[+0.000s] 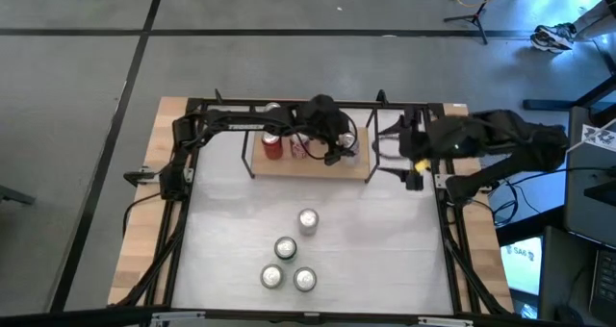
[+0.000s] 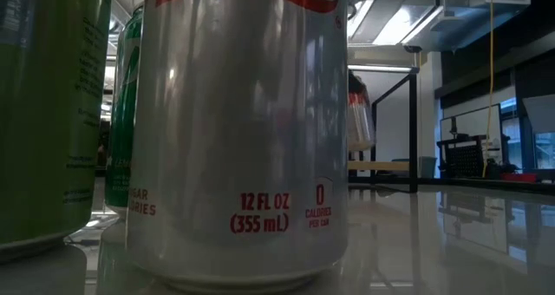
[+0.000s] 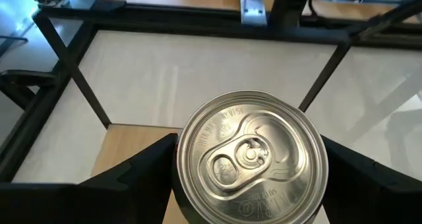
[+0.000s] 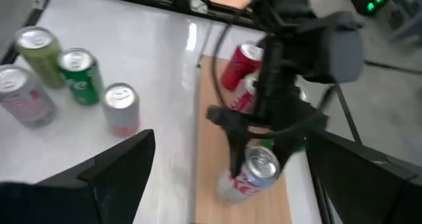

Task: Place canned beverage on shelf
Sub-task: Put the top silver soda can on the shelf

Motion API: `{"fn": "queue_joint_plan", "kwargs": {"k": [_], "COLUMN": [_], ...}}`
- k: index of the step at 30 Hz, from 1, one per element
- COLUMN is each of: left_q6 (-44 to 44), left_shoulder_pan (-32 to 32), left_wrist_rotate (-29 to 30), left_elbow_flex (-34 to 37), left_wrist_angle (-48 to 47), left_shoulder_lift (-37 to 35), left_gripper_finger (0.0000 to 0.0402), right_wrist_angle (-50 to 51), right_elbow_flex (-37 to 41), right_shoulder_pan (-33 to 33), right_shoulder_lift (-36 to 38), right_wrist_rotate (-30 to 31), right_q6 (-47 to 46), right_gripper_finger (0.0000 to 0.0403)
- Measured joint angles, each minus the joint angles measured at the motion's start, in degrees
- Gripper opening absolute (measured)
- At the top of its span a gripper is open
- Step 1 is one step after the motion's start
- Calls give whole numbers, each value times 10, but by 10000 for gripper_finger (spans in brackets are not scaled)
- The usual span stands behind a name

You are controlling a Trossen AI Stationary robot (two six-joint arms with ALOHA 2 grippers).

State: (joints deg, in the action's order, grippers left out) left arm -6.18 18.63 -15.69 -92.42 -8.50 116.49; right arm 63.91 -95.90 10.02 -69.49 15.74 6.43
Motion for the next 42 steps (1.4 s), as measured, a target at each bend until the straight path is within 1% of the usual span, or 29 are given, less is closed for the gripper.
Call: {"fn": "queue_joint_plan", "kwargs": {"k": [4, 8, 12, 16, 20, 25, 34, 42], "left_q6": [-10, -21, -21, -23, -22, -21, -17, -19], "left_shoulder_pan": [0, -3, -3, -3, -4, -4, -14, -18], "left_wrist_rotate": [6, 38, 46, 49, 48, 48, 81, 72], "left_elbow_flex": [0, 0, 0, 0, 0, 0, 1, 0], "left_wrist_angle": [-1, -2, -12, -21, -20, -17, -16, -7], "left_shoulder_lift": [4, 8, 10, 10, 10, 10, 10, 9], "left_gripper_finger": [286, 290, 291, 293, 303, 319, 320, 329], "right_wrist_angle": [1, 2, 1, 0, 0, 1, 0, 0], "right_elbow_flex": [0, 0, 0, 0, 0, 0, 0, 0], "right_shoulder_pan": [-48, -85, -109, -123, -128, -127, -127, -127], "right_shoulder_lift": [0, -6, -20, -40, -57, -58, -56, -56], "right_wrist_rotate": [-35, -83, -127, -152, -163, -164, -164, -164], "right_q6": [1, 13, 22, 42, 45, 45, 46, 46], "right_gripper_finger": [386, 386, 386, 386, 386, 386, 386, 386]}}
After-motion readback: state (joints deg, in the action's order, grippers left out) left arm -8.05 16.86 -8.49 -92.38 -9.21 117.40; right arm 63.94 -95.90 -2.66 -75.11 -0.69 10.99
